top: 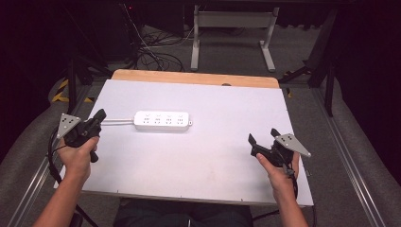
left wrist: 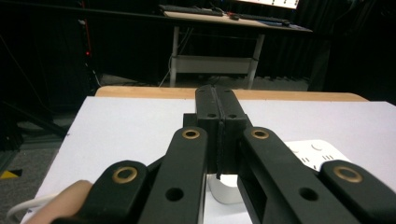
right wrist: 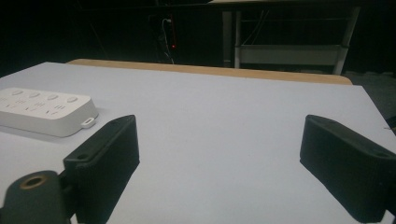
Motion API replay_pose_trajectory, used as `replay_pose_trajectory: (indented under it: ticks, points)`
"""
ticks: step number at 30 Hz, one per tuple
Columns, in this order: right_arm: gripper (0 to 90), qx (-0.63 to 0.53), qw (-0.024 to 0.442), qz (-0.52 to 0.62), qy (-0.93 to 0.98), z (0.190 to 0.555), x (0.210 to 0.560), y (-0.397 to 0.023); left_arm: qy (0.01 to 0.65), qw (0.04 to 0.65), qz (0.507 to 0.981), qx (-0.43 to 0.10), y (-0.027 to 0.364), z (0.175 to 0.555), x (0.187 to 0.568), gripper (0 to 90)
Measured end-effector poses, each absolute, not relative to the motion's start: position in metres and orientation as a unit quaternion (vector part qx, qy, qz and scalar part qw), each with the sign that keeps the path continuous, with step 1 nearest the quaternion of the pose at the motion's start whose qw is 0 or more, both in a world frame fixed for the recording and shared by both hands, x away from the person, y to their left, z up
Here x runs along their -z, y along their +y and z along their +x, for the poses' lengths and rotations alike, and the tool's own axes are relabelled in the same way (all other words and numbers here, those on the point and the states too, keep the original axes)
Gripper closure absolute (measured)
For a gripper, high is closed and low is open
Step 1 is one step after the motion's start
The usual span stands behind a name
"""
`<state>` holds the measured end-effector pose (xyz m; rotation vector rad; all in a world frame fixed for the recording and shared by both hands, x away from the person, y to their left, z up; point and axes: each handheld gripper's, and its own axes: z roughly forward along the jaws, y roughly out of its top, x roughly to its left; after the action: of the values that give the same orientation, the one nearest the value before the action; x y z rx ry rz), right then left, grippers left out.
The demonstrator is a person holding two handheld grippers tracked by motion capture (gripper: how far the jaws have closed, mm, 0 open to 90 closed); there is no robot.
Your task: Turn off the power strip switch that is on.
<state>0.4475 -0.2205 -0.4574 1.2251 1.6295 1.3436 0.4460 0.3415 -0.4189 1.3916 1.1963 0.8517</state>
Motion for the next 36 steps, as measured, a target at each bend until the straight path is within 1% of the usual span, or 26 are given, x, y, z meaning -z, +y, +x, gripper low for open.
replay_pose_trajectory:
  ticks: [5,9,10,12,14,15,18,20,21,22,23,24,31,36]
  points:
    - [12.1,-0.519,0.343,0.47,0.626,0.4468,0.4569,-0.2192,0.493,0.526,0.592,-0.361,0.3332,0.4484,0.4208,89.8]
    - [12.1,-0.516,0.343,0.47,0.628,0.4471,0.4576,-0.2191,0.484,0.512,0.613,-0.358,0.33,0.4489,0.4218,74.2]
    - [12.2,-0.517,0.343,0.47,0.628,0.4469,0.4574,-0.2192,0.482,0.511,0.614,-0.36,0.3297,0.4492,0.4221,68.1]
    - [12.1,-0.517,0.344,0.47,0.627,0.4465,0.4569,-0.2195,0.487,0.514,0.611,-0.354,0.3312,0.4503,0.4215,49.9]
    - [12.1,-0.518,0.343,0.47,0.627,0.4467,0.4571,-0.2198,0.483,0.512,0.616,-0.353,0.3324,0.4506,0.4212,36.7]
    - [12.1,-0.517,0.343,0.47,0.628,0.4469,0.4572,-0.2199,0.484,0.51,0.618,-0.352,0.3327,0.4508,0.4213,33.4]
    - [12.1,-0.518,0.343,0.468,0.629,0.4474,0.4572,-0.2193,0.486,0.509,0.619,-0.349,0.3331,0.4502,0.4215,28.4]
    - [12.1,-0.518,0.342,0.468,0.629,0.4476,0.4573,-0.2189,0.489,0.507,0.617,-0.35,0.3334,0.4501,0.4215,21.0]
    - [12.1,-0.518,0.342,0.468,0.629,0.4476,0.4573,-0.2189,0.49,0.506,0.617,-0.351,0.3338,0.45,0.4215,21.0]
    - [12.1,-0.516,0.342,0.467,0.631,0.448,0.4576,-0.2185,0.493,0.507,0.613,-0.352,0.3339,0.45,0.4217,16.9]
    - [12.1,-0.516,0.342,0.467,0.631,0.448,0.4576,-0.2185,0.495,0.504,0.614,-0.353,0.3348,0.4501,0.4216,16.9]
    - [12.1,-0.515,0.342,0.468,0.632,0.4486,0.458,-0.2184,0.498,0.504,0.612,-0.351,0.3348,0.4504,0.4219,10.1]
    - [12.1,-0.516,0.343,0.469,0.63,0.4478,0.4575,-0.2188,0.503,0.502,0.613,-0.345,0.3369,0.4505,0.4225,10.9]
    - [12.1,-0.514,0.343,0.468,0.631,0.4479,0.4578,-0.2184,0.506,0.506,0.614,-0.334,0.3363,0.4514,0.4227,9.3]
